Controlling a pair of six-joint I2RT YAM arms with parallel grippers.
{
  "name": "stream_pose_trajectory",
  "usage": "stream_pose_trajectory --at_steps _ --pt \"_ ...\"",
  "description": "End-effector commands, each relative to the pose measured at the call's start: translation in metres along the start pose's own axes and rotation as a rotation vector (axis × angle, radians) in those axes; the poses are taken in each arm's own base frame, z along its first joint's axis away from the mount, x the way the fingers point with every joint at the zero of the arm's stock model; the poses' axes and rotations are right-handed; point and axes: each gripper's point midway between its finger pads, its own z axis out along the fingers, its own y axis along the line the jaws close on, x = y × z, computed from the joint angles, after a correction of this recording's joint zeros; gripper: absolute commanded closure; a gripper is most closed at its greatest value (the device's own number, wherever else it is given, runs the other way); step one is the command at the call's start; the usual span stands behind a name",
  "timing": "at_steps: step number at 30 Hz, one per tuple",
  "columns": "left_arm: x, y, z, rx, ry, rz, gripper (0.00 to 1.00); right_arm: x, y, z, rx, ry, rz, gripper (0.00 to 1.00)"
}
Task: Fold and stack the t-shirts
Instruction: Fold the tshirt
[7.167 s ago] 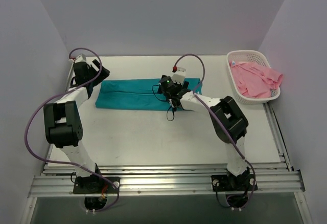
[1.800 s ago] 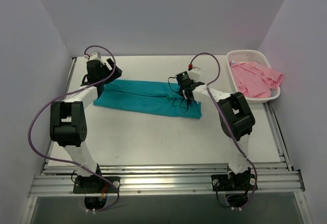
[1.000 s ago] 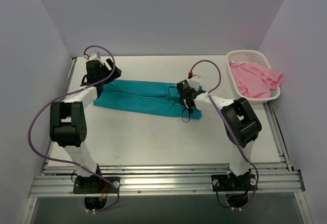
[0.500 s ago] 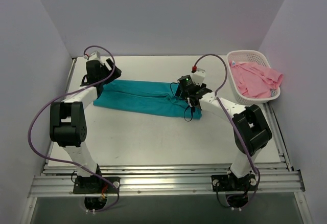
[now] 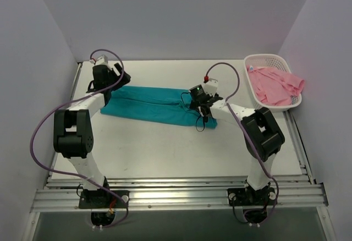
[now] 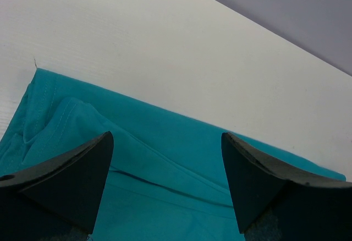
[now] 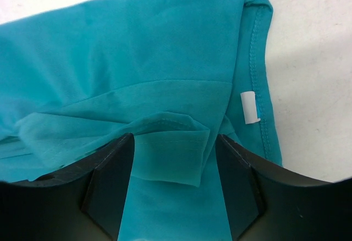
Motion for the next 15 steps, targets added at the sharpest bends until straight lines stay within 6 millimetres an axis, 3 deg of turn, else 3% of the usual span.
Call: stream_pose_trajectory --at_steps 1,7,15 --pt "-0.019 -0.012 0.002 0.031 -0.056 0.02 0.12 -0.005 0.0 0.007 0.01 -0.015 0.008 0.44" --pt "-0.017 -0.011 0.004 0.029 -0.05 0.022 0.12 -0.002 -0.004 0.011 0.026 -0.01 0.005 0.45" --pt "-0.014 -0.014 0.005 0.034 -0.045 0.024 0.12 0.008 -0.009 0.024 0.034 0.01 0.01 0.57"
